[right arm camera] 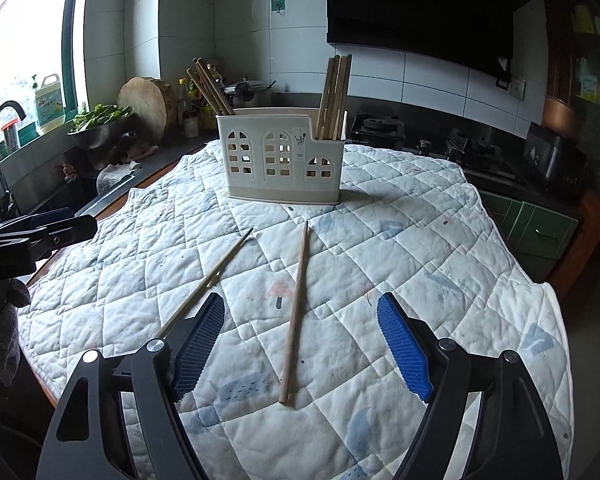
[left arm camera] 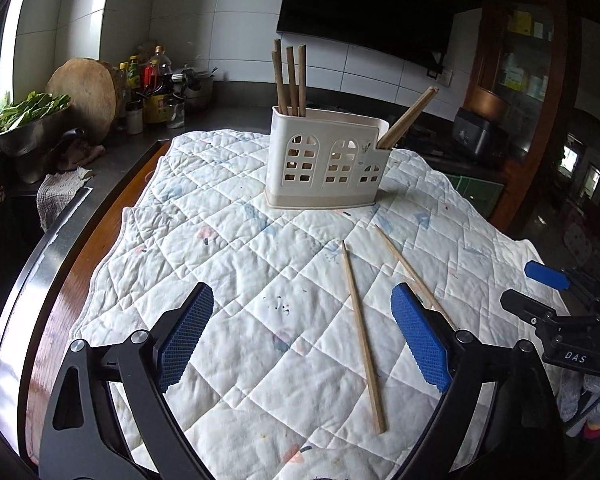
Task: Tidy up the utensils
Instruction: 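Move both open grippers back toward the last loose chopsticks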
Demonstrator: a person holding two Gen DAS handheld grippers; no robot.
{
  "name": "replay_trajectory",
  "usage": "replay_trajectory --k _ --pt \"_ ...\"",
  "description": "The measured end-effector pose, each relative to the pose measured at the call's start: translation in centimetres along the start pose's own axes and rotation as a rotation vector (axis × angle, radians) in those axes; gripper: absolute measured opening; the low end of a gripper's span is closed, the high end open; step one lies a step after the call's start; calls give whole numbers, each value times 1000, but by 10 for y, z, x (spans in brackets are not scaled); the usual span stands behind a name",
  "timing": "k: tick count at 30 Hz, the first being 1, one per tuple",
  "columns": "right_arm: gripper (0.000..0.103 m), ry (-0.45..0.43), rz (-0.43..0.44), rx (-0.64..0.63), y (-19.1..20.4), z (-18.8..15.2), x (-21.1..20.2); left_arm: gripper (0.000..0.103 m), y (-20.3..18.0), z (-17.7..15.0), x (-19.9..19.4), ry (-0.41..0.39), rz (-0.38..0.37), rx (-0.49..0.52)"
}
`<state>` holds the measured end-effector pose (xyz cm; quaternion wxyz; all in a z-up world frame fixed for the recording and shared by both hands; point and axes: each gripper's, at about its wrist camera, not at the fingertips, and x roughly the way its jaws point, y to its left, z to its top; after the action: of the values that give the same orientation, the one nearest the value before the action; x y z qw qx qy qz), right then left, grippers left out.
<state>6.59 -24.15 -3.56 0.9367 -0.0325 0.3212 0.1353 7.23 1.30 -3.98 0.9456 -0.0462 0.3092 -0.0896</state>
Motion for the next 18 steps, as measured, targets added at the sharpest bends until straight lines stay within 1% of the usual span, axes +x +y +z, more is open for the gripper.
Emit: replay_trajectory --k 8,10,14,16,18 --pt "76 58 24 42 -1 -25 14 90 4 -15 6 32 7 -28" --pt "74 76 33 51 -2 -32 18 90 5 -19 6 37 13 -31" --pt "65 120 51 65 -2 -44 29 90 6 -25 8 53 11 -40" --pt "57 137 59 71 0 -48 34 90 6 -29 10 63 14 -37" --pt "53 149 64 73 2 -51 39 90 5 -33 11 73 9 -35"
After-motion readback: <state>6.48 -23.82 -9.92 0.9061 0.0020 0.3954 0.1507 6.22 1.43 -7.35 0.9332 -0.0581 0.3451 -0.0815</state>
